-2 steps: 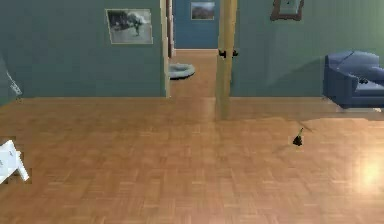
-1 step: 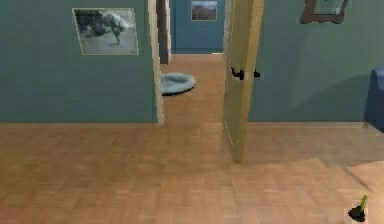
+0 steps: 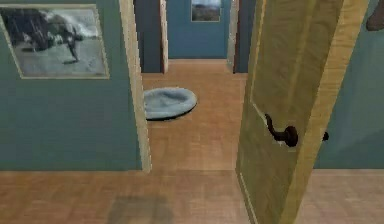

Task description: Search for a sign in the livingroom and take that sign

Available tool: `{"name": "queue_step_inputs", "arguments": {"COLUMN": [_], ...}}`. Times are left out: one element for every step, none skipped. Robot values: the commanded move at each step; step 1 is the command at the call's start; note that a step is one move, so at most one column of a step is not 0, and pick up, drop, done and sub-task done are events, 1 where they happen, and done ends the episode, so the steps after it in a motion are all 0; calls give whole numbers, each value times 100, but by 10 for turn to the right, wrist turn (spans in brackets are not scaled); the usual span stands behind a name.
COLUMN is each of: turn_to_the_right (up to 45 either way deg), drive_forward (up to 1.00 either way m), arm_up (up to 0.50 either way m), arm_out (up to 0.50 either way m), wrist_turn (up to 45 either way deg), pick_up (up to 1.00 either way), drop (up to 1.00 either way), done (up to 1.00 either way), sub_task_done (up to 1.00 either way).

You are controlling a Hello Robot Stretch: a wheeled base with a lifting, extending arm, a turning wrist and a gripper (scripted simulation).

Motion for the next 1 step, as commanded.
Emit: {"name": "queue_step_inputs", "arguments": {"turn_to_the_right": [0], "drive_forward": [100], "arm_up": [0], "arm_out": [0], "wrist_turn": [0], "pick_up": [0], "drop": [0], "done": [0], "sub_task_done": [0]}}
